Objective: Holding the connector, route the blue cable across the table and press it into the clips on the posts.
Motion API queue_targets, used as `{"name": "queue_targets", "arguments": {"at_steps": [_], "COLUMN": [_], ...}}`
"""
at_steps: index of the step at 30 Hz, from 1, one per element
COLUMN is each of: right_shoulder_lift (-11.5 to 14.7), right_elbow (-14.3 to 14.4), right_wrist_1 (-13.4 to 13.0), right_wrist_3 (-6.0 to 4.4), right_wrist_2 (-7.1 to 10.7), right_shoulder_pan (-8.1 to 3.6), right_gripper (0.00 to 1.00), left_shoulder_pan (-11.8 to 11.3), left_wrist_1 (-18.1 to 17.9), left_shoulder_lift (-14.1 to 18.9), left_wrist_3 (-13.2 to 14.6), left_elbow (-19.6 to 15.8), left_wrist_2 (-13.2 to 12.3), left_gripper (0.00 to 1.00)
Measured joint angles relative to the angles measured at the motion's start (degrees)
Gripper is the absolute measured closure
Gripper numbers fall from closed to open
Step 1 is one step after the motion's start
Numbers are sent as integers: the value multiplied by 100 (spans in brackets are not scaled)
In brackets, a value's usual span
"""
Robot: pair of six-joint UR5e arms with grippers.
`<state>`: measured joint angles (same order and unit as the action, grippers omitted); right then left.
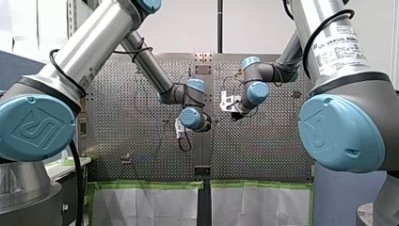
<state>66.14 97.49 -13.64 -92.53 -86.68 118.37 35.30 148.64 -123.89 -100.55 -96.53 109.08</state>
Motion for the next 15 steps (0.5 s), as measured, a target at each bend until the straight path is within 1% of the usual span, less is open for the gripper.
{"name": "queue_targets", "arguments": {"at_steps": [3,6,11,15], "right_shoulder_lift": [-19,-87,-244,-332], "right_elbow": [2,3,4,-8], "right_wrist_1": [-142,-288,-410,-509], "right_wrist_3": [-41,-78,-75,-61], "right_wrist_2": [17,89,160,238], "right_shoulder_pan": [-67,-133,-226,-281], "right_gripper": [100,100,100,100], "left_shoulder_pan": [17,1,-69,-136], "left_wrist_1": [75,116,139,83], "left_shoulder_lift": [-151,-286,-379,-388], "left_wrist_3": [-15,-46,-66,-63], "left_elbow": [154,295,558,668], "left_wrist_2": [-20,-8,32,61], "left_gripper": [100,100,100,100]}}
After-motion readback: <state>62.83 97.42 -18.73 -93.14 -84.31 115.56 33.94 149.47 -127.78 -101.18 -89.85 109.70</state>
